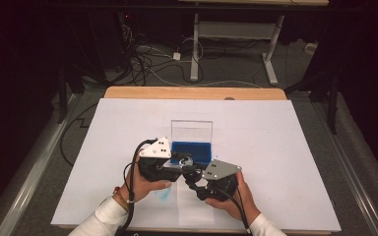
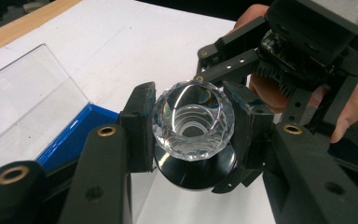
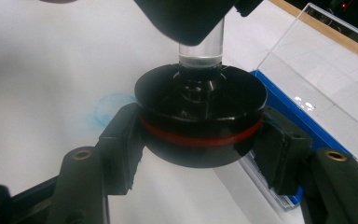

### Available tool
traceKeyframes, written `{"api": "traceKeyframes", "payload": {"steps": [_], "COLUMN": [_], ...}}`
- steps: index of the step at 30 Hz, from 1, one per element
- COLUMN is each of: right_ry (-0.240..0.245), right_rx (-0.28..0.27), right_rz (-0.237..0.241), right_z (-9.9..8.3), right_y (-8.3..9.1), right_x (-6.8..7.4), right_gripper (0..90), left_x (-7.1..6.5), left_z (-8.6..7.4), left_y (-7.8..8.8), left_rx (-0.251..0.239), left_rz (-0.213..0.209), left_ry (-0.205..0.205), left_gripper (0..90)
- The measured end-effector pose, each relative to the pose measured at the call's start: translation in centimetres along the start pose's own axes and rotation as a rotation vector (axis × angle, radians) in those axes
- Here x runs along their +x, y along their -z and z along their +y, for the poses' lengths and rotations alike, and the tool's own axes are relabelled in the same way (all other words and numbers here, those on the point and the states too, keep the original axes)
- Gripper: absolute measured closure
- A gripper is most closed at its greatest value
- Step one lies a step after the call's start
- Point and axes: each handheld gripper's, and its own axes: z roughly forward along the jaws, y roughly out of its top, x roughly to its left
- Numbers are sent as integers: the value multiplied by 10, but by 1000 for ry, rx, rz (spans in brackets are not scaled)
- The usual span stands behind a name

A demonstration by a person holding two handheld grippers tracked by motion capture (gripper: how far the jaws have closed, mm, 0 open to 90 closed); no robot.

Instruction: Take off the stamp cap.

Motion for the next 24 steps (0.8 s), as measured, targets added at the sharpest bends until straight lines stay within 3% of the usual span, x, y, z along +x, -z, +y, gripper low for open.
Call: {"api": "traceKeyframes", "payload": {"steps": [14, 19, 23, 24], "right_ry": [-2, -13, -35, -35], "right_rx": [5, 12, 23, 23], "right_rz": [15, 24, 31, 31], "right_z": [-2, -3, -4, -4], "right_y": [0, 0, -1, -1], "right_x": [1, 0, 0, 0], "right_gripper": [392, 392, 393, 393], "left_x": [-1, -3, -6, -7], "left_z": [0, -1, -2, -2], "left_y": [0, -1, -1, 4], "left_rx": [31, 15, 12, -15], "left_rz": [6, 17, 26, 58], "left_ry": [-11, -3, -22, -39], "left_gripper": [547, 547, 547, 547]}}
